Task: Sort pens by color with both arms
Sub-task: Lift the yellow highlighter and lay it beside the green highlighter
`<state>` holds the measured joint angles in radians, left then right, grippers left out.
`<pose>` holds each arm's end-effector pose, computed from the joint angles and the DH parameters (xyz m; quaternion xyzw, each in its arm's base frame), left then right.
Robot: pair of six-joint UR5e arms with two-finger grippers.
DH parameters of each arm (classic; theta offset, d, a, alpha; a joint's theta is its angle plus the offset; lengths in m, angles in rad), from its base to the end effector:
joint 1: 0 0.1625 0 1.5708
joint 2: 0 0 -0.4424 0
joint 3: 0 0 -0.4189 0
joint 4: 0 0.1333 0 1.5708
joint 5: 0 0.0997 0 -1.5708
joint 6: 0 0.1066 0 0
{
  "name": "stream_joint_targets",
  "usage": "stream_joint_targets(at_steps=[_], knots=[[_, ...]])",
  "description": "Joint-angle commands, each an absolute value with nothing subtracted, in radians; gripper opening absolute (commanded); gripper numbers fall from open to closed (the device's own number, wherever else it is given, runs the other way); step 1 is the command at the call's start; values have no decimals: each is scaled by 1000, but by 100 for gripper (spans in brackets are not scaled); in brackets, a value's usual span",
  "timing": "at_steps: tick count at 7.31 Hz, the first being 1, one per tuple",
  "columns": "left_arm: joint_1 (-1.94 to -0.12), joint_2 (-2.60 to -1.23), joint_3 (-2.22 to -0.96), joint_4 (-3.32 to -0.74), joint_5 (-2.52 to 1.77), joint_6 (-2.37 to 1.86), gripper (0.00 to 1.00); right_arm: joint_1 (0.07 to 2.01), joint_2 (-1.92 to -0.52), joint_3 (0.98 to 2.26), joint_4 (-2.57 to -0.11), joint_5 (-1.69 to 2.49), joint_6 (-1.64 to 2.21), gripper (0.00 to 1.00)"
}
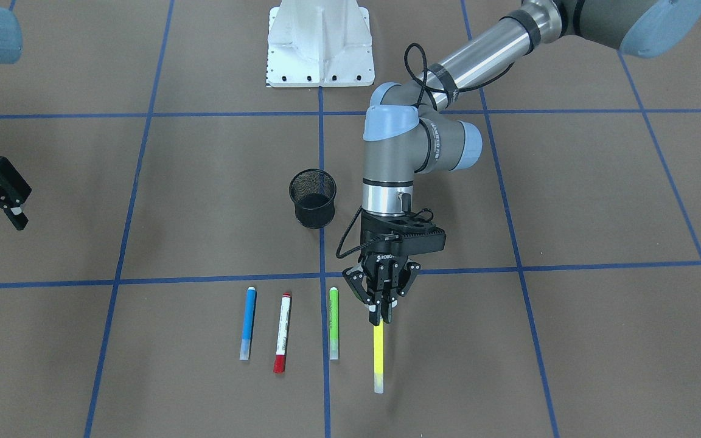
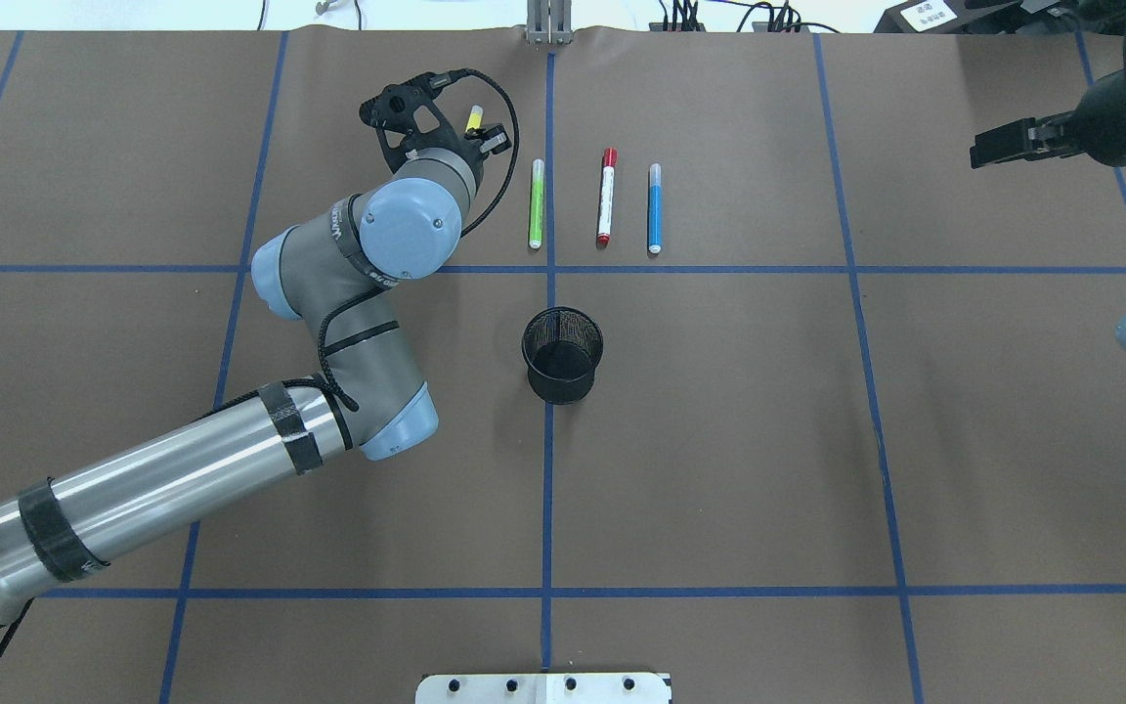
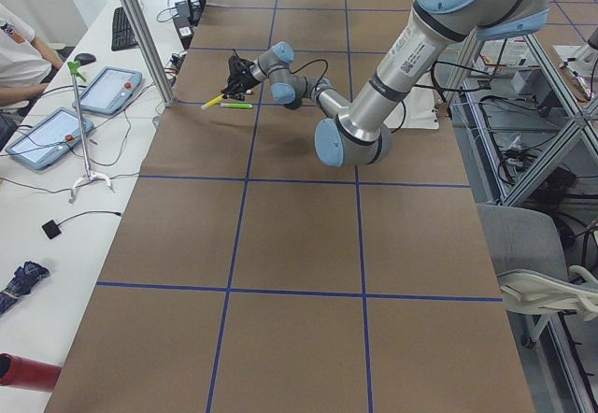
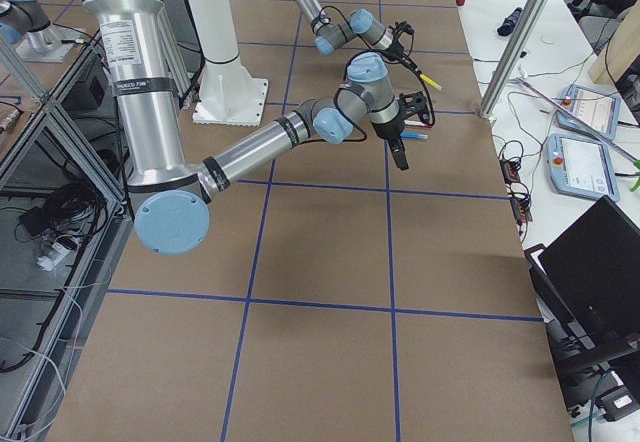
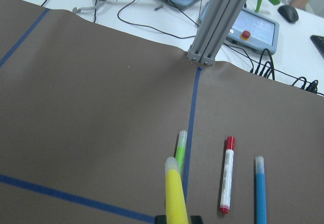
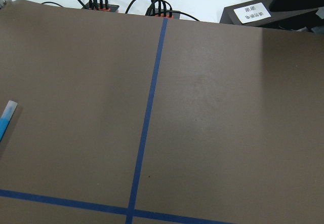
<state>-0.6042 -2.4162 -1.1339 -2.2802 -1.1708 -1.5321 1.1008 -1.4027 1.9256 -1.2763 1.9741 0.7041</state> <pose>0.5980 -0.6253 0.2429 0.3240 0.4399 -0.3330 0.7685 -0.1796 -0.5556 0.3838 0.2224 -0.3687 0.0259 0.9022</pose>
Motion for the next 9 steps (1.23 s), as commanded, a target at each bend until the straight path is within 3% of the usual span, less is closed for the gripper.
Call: stream_joint_targets(at_steps=[1, 2, 3, 5, 7, 9], knots=[[-594, -2404, -1132, -2301, -1170, -1531, 0, 1101, -1402, 1925, -1276, 1973, 704, 100], [-582, -2390, -1138, -2325, -1170, -1528, 37, 1100, -1402, 1924, -1276, 1973, 704, 100], [-580, -2382, -1144, -2330, -1172, -1525, 99, 1100, -1402, 1924, -1276, 1974, 704, 100], [-580, -2349, -1234, -2321, -1183, -1479, 100, 1100, -1399, 1925, -1276, 1973, 704, 100], [-601, -2227, -1499, -2199, -1271, -1355, 100, 1109, -1391, 1924, -1278, 1971, 703, 100], [-728, -2056, -1770, -1920, -1504, -1167, 100, 1152, -1385, 1861, -1292, 1980, 706, 100]])
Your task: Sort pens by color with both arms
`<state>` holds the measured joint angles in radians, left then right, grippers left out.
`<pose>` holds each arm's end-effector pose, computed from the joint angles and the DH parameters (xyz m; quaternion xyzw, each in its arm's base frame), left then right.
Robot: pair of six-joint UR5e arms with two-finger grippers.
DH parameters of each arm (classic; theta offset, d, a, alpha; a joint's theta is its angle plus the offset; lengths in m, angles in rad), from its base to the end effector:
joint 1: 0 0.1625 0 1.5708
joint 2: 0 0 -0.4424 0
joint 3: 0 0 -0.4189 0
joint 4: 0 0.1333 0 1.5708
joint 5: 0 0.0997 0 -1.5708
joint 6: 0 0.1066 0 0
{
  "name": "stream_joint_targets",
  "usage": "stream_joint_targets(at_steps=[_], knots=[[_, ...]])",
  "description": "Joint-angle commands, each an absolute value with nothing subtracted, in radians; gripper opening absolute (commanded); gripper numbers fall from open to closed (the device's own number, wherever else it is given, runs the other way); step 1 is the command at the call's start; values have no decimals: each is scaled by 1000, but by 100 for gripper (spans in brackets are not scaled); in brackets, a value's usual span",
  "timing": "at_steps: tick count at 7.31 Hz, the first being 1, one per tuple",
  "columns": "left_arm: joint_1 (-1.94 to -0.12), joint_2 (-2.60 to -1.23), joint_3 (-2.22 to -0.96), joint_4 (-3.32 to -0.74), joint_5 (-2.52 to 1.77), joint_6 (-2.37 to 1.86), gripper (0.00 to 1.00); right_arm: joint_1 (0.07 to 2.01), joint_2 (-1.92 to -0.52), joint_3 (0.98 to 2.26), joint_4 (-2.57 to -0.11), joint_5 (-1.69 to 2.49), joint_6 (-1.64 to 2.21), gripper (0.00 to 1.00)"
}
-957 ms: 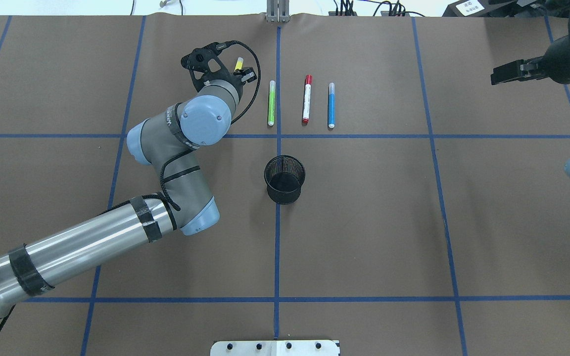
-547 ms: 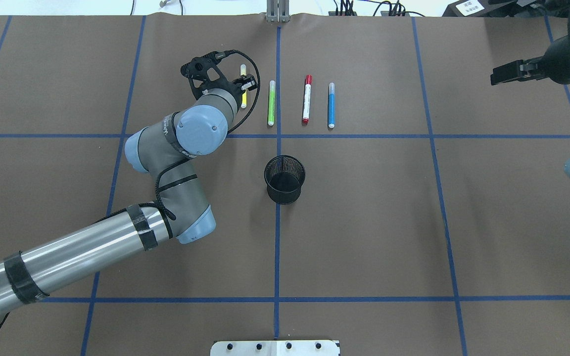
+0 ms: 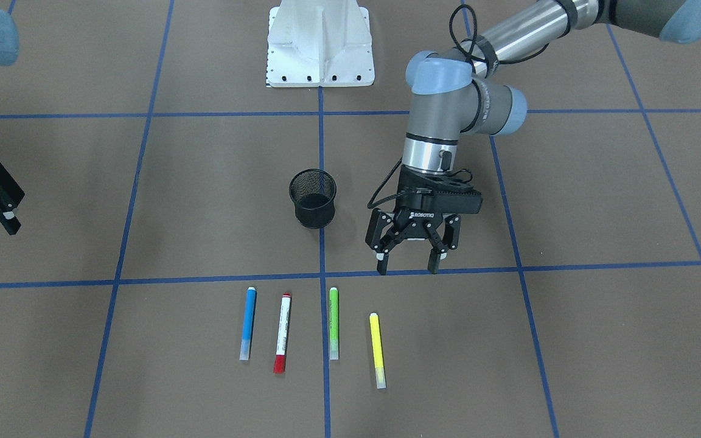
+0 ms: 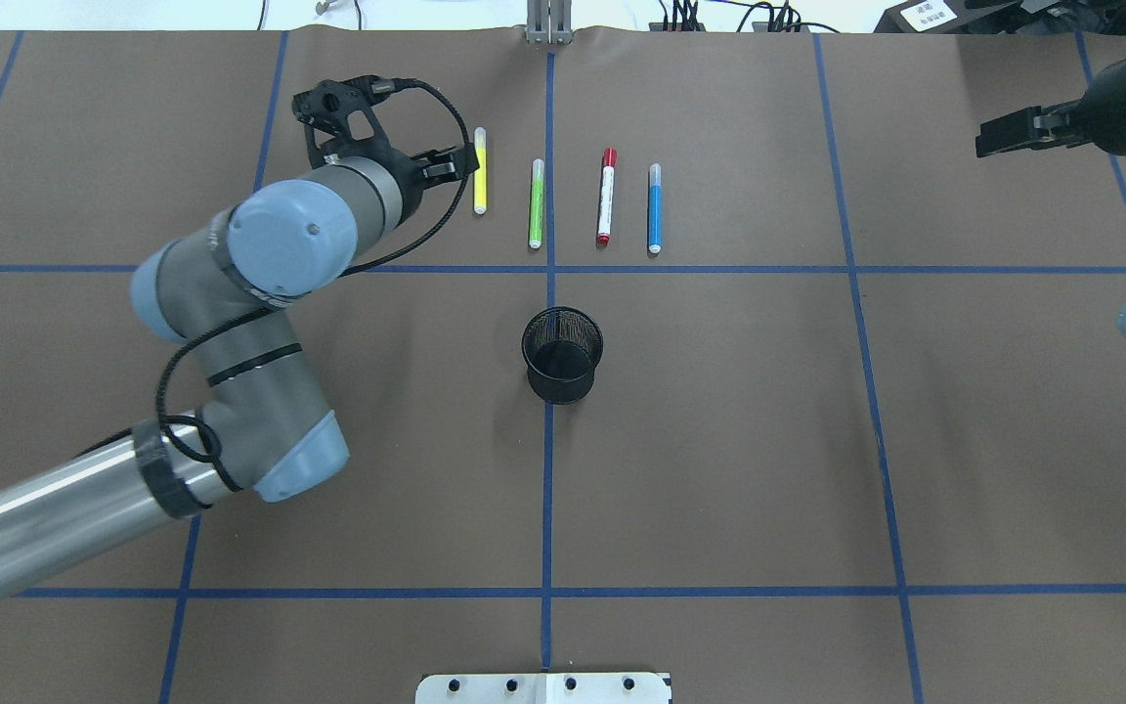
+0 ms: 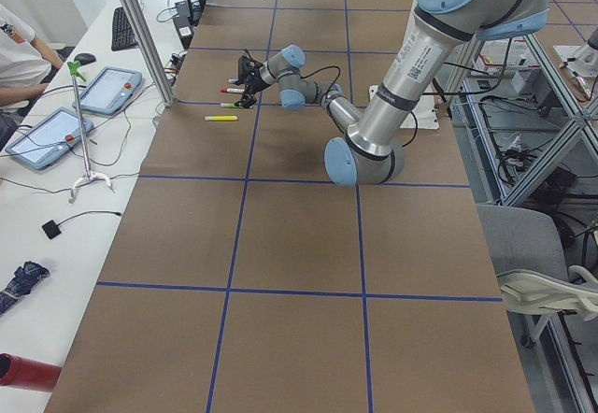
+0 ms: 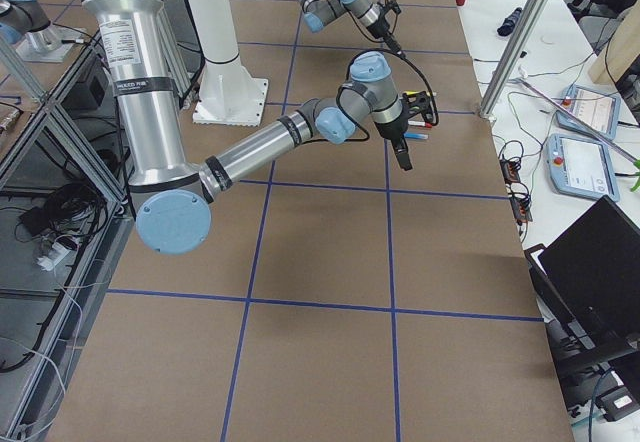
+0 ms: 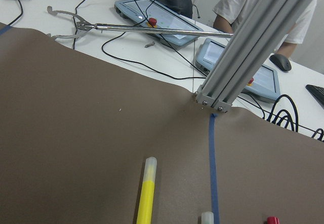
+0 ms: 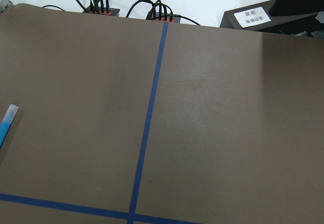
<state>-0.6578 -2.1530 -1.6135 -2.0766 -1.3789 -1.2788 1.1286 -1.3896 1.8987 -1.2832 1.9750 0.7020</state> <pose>0.4760 -0.5619 0.2413 0.3158 0.4373 -0.2033 0.8172 -0.1679 -0.5681 0.3907 0.2193 -0.3613 0.0398 0.9054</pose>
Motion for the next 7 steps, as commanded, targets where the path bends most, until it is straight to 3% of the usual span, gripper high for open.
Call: stream_joint_targets(at_steps=[1, 4, 7], knots=[[-823, -1970, -1860, -1822, -1642, -1011, 100, 1179, -1385, 1794, -1289, 2005, 704, 100], [-1130, -1812, -1882, -1654, -1979, -474, 100, 1328, -1348, 1607, -1289, 2236, 526, 100], [-1378, -1746, -1710, -1608, -2246, -76, 100, 1431, -1376, 1508, -1298, 2407, 385, 100]])
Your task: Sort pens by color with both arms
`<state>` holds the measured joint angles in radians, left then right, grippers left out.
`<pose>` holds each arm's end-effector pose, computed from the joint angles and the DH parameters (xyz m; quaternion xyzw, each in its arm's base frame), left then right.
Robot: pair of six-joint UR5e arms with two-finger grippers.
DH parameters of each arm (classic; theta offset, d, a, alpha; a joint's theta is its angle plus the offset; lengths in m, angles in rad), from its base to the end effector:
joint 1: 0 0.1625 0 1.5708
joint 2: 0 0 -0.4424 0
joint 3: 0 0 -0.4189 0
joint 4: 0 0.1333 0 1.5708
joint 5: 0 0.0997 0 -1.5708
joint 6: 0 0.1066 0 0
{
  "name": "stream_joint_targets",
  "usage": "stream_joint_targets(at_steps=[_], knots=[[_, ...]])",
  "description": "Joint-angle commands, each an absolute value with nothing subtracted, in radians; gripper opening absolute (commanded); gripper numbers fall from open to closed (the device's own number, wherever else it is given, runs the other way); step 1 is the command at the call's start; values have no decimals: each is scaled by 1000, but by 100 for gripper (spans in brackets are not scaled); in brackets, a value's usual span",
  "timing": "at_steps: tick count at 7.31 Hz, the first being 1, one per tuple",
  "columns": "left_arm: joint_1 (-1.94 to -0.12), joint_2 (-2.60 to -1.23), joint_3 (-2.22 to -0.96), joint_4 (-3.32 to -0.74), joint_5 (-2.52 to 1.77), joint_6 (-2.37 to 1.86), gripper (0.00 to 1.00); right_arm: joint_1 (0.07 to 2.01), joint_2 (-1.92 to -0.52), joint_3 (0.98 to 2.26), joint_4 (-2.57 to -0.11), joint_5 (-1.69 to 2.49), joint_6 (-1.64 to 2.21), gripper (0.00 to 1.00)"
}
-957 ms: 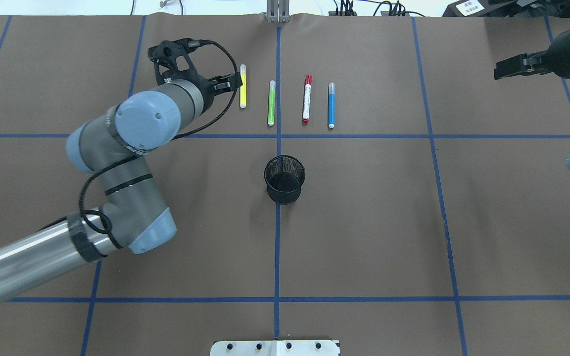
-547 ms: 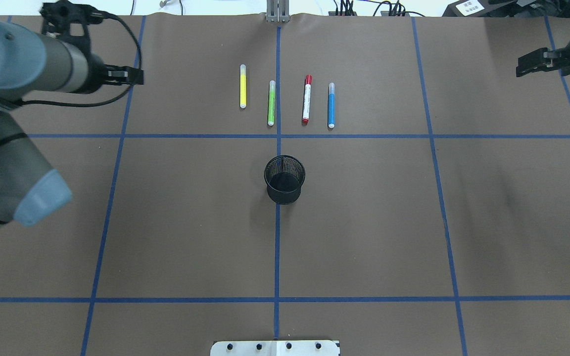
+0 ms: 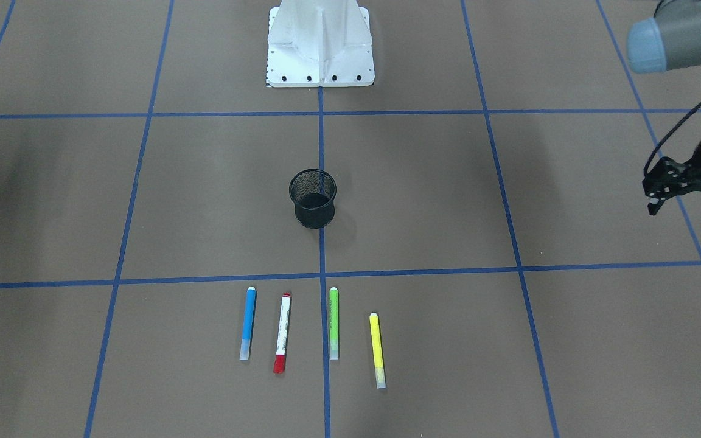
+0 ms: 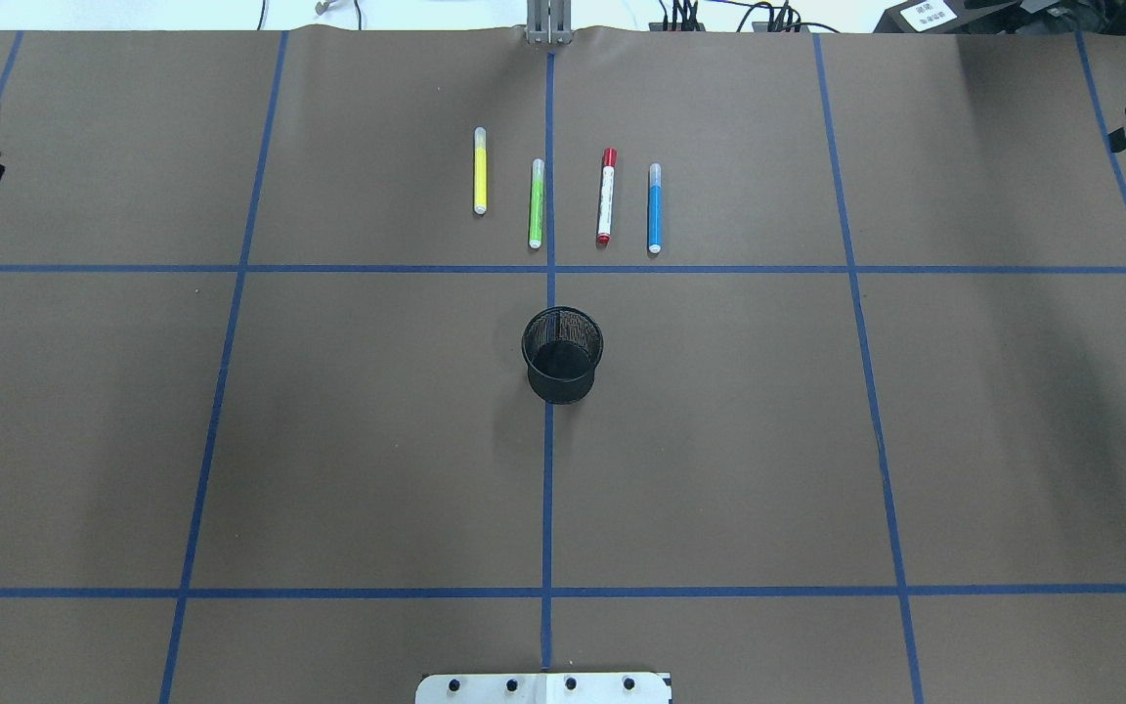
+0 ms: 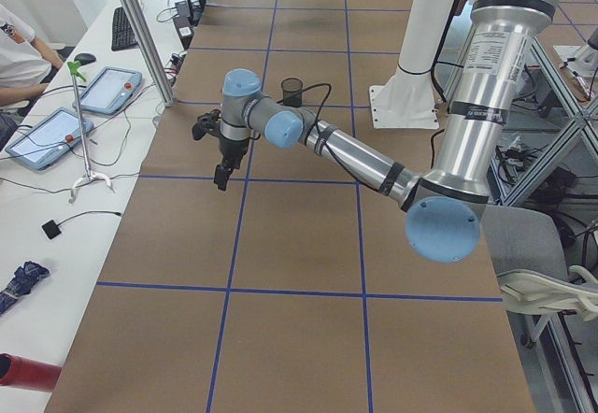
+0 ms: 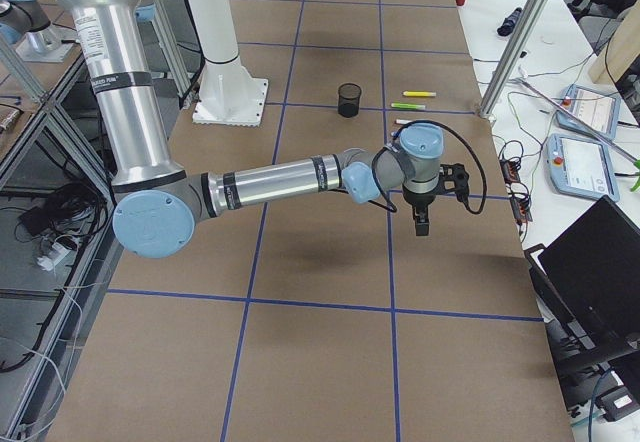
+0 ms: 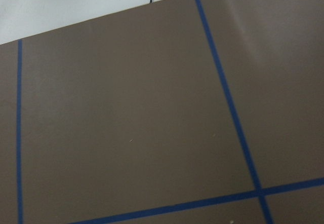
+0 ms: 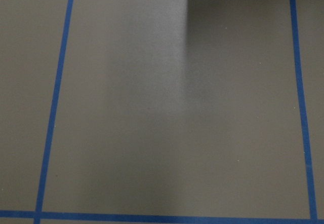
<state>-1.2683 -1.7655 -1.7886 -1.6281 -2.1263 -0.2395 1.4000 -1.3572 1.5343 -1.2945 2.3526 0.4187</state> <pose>0.1049 -0.5950 0.4642 0.1443 0.3168 0.0932 0.9328 -0.0495 -0.6296 0.5454 0.0910 -0.4156 0.0264 0.9046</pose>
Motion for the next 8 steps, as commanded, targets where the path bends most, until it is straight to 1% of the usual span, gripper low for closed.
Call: stream_joint_targets(at_steps=[1, 4, 6, 8], knots=[[-1414, -1738, -1671, -1602, -2269, -10, 100, 1437, -1385, 1506, -1316, 2417, 355, 100], [-1483, -1740, -1643, -1522, -2273, -2, 100, 1502, -1378, 1512, -1524, 2416, 134, 100], [-1488, -1740, -1638, -1449, -2273, 87, 100, 1485, -1381, 1503, -1531, 2396, 132, 100], [-1491, -1750, -1640, -1352, -2313, 109, 100, 1477, -1365, 1513, -1615, 2375, 135, 100]])
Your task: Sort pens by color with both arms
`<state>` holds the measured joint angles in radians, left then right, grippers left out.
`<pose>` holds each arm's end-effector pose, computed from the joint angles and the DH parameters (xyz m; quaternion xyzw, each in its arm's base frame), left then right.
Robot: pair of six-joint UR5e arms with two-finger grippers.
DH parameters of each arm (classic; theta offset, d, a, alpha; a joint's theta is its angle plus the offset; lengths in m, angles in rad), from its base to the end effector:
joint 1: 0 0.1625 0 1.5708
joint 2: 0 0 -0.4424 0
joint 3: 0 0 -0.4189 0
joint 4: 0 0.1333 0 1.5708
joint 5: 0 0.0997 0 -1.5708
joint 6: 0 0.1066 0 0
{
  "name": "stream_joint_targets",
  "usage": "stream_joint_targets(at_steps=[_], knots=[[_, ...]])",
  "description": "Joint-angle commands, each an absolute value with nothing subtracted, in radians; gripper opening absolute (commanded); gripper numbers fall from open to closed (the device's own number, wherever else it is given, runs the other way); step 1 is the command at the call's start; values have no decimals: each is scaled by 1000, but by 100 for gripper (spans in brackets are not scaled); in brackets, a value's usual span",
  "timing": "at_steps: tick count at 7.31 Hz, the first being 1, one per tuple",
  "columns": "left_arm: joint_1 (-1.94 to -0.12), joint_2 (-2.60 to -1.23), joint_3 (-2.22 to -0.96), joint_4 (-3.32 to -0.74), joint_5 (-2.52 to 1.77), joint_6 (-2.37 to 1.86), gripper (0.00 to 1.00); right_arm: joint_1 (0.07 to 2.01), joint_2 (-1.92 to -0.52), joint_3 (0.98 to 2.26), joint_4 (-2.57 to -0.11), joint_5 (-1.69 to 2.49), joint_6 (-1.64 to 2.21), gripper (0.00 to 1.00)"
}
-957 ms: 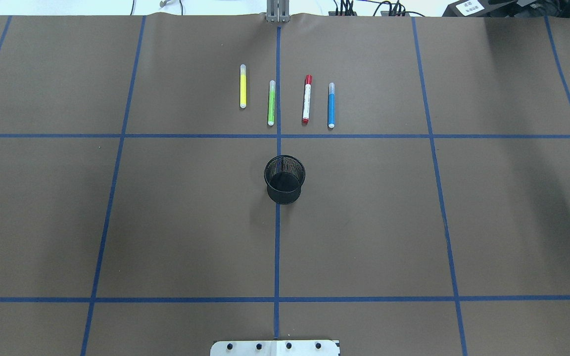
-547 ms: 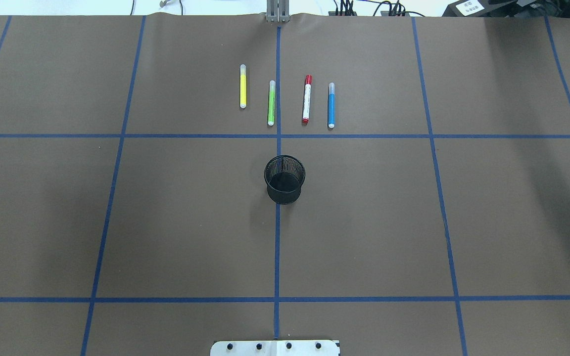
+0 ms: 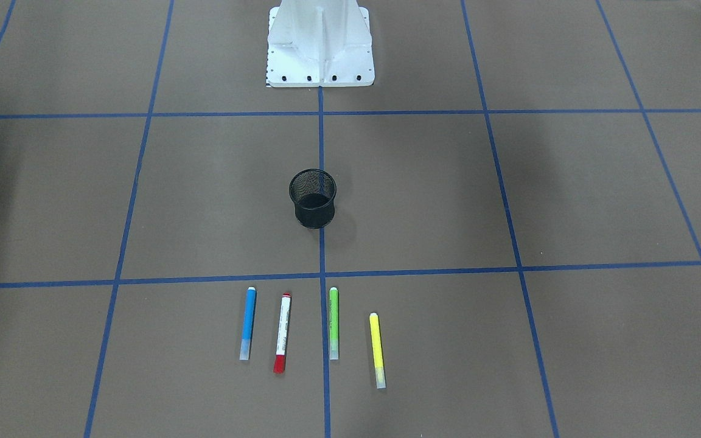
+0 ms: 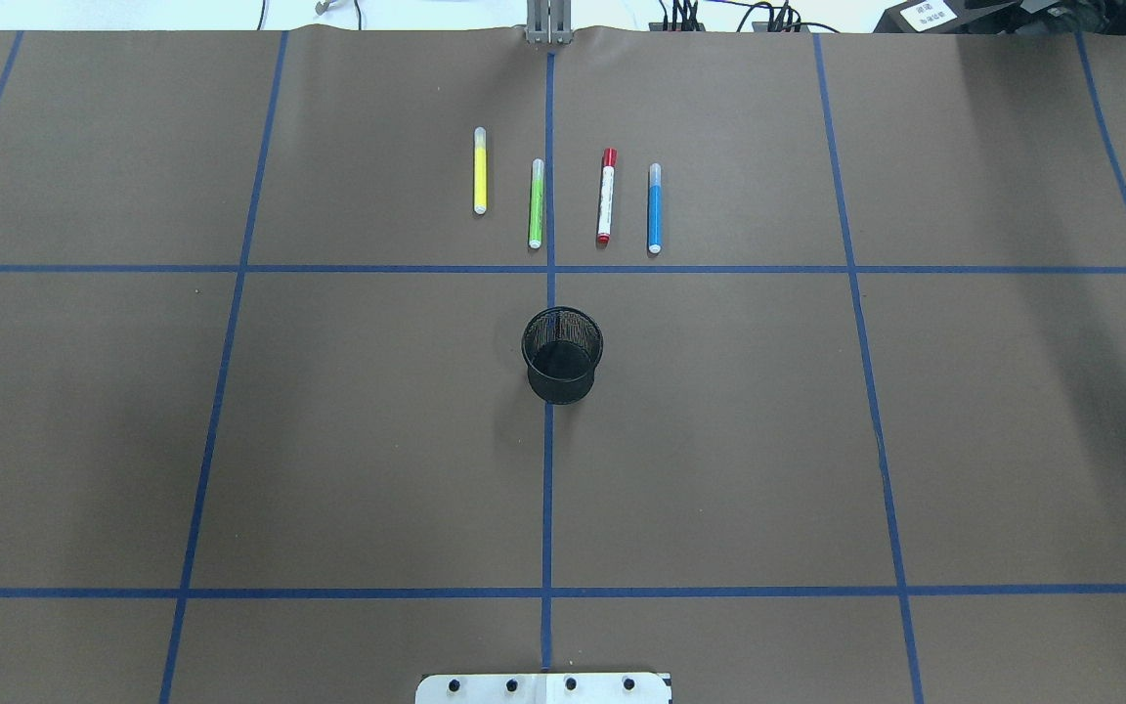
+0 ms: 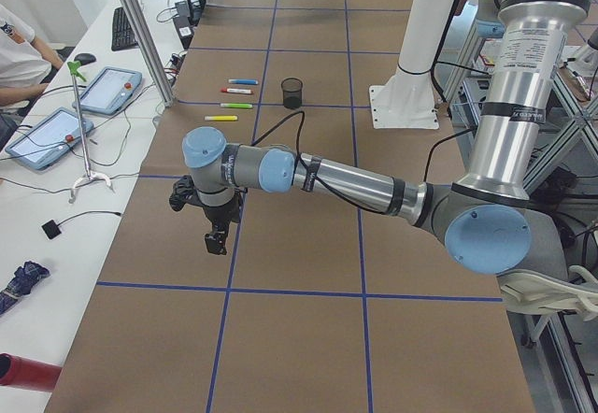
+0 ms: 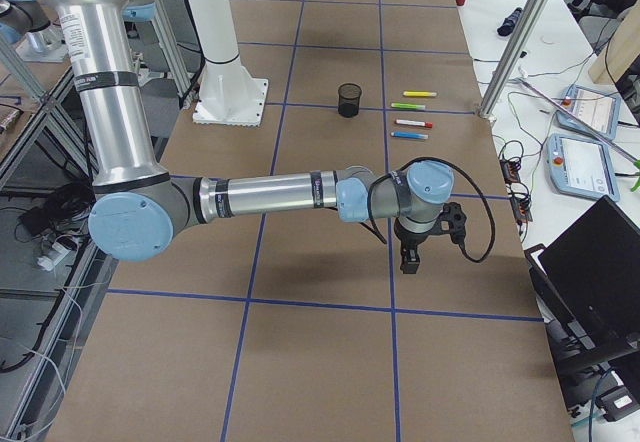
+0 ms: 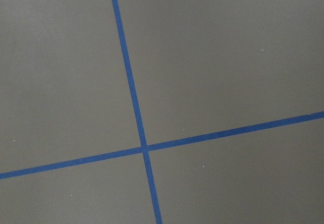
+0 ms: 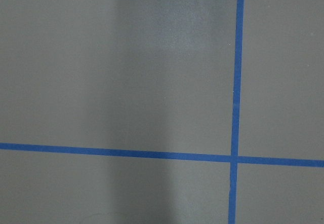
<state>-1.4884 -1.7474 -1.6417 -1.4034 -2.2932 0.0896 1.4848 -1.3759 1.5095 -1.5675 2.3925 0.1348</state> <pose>-0.0141 -0.5928 0.5671 0.0387 0.3530 0.0944 0.9301 0.0027 -0.6120 0.5990 0.0184 -0.4029 -0.0050 0.9150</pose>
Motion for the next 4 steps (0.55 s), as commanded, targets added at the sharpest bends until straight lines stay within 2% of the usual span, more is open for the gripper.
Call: stream_joint_targets(at_steps=[1, 4], knots=[[-1491, -1743, -1634, -1350, -2315, 107, 100, 1477, -1365, 1514, -1615, 2352, 135, 100], [-1491, -1721, -1577, -1374, -2342, 107, 100, 1477, -1381, 1520, -1614, 2352, 133, 100]])
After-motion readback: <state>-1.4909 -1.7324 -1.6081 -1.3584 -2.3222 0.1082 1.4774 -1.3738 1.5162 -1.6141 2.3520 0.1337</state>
